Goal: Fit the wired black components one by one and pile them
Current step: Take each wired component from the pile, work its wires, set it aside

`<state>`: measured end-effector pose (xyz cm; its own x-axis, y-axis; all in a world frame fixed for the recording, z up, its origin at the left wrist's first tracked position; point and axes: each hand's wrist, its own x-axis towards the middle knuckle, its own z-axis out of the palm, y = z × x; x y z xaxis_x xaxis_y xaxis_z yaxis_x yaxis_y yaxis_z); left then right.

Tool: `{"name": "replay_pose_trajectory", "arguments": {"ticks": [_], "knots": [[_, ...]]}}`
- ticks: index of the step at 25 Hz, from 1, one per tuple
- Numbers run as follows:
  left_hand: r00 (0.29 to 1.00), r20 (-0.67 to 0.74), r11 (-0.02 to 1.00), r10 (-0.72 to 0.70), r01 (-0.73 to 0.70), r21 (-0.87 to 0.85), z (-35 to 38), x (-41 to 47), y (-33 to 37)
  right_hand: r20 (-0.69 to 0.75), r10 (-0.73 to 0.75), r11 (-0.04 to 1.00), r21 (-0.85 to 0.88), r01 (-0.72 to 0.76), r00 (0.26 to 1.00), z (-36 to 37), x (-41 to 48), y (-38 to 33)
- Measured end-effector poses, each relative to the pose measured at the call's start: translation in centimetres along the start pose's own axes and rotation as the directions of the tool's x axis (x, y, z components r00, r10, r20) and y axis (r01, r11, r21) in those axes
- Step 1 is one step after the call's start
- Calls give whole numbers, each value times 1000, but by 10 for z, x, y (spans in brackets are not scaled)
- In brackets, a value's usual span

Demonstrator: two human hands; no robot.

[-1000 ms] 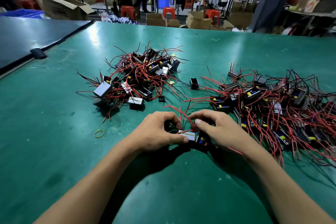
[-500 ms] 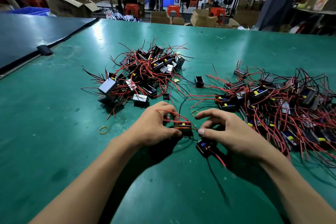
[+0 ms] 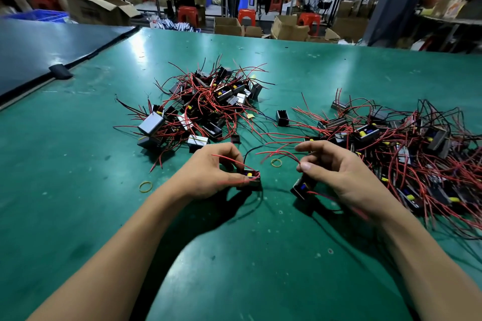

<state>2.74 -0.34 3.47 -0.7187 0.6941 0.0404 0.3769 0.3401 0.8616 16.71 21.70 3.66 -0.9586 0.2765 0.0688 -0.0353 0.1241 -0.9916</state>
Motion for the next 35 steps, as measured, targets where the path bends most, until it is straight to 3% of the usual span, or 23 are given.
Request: {"name": "replay_pose_trajectory", "arguments": {"ticks": [6, 9, 12, 14, 16, 18, 21, 23, 25, 30, 32, 35], "knots": [[1000, -11, 998, 11, -10, 69, -5, -1, 1, -178, 1, 991, -134, -25, 984, -2, 3, 4], [988, -129, 979, 89, -63, 193, -2, -1, 0, -261, -81, 893, -447, -46, 962, 1, 3, 8], [926, -294, 947, 237, -152, 284, 0, -1, -2, -215, -286, 727, -684, 65, 934, 5, 0, 4], [869, -373, 918, 325, -196, 345, -2, -1, -2, -139, -366, 698, -695, 173, 920, 6, -2, -3], [846, -396, 911, 357, -222, 348, -2, 0, -2, 2, -344, 677, -693, 249, 939, 10, -5, -5], [862, -412, 942, 294, -190, 276, 0, 1, -1, 113, -250, 684, -682, 258, 962, 16, -7, -3], [888, -454, 990, 74, -10, 141, 1, 3, -5, 102, -256, 692, -675, 256, 961, 18, -6, 1], [899, -423, 983, -113, 162, 81, -1, 6, -8, 51, -277, 711, -660, 241, 959, 17, -5, 1], [918, -341, 971, -204, 233, 46, -2, 9, -9, 34, -284, 719, -654, 236, 958, 19, -5, 4], [995, -65, 997, -79, 78, -19, 7, 4, -3, 85, -305, 596, -760, 260, 949, 30, -7, 8], [997, 66, 996, -42, 47, -73, 11, 3, -2, 177, -319, 504, -800, 324, 931, 36, -8, 7], [990, 142, 990, 18, 2, -140, 14, 2, -3, 259, -300, 492, -783, 381, 918, 43, -10, 4]]}}
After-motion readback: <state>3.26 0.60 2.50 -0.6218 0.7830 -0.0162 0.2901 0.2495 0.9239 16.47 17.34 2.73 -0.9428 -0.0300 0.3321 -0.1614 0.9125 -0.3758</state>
